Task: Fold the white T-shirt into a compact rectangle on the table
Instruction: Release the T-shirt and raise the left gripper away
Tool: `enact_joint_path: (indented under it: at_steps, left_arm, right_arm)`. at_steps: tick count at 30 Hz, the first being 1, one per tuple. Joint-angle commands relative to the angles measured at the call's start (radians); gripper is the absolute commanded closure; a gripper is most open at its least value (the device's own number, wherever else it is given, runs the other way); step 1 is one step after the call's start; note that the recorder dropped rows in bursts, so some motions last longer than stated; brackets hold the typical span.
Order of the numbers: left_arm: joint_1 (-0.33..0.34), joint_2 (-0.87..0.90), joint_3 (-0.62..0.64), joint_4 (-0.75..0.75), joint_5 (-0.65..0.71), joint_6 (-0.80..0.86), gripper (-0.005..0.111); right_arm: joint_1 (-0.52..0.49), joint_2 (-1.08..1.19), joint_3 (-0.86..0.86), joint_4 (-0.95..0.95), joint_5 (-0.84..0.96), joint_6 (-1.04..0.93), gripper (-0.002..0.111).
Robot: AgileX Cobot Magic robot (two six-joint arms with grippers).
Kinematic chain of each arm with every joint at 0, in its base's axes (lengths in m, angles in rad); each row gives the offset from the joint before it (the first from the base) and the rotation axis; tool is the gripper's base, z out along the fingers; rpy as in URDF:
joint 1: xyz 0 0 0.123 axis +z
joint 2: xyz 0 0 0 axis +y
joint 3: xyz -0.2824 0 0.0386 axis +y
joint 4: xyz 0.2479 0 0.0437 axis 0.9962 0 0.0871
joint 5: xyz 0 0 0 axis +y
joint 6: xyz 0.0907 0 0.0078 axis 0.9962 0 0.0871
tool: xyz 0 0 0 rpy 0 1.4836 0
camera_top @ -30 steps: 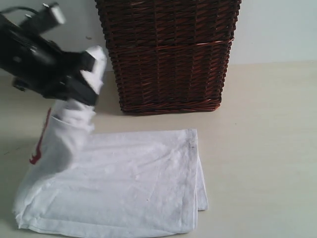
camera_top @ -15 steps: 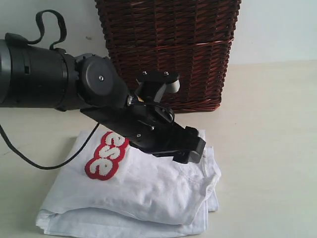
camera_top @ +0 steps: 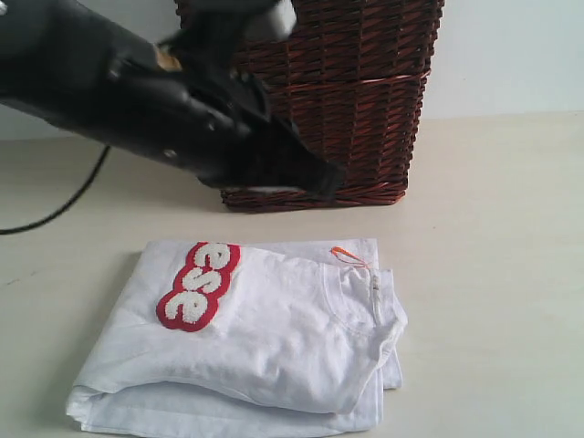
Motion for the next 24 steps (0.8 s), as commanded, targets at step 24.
enact_joint_path:
  at_steps: [24]
  left_arm:
    - [-0.003, -1.358, 0.659, 0.126, -0.333, -0.008, 0.107]
  right_arm:
    - [-0.003, -0.941, 0.743, 0.009, -0.737, 0.070, 0.108]
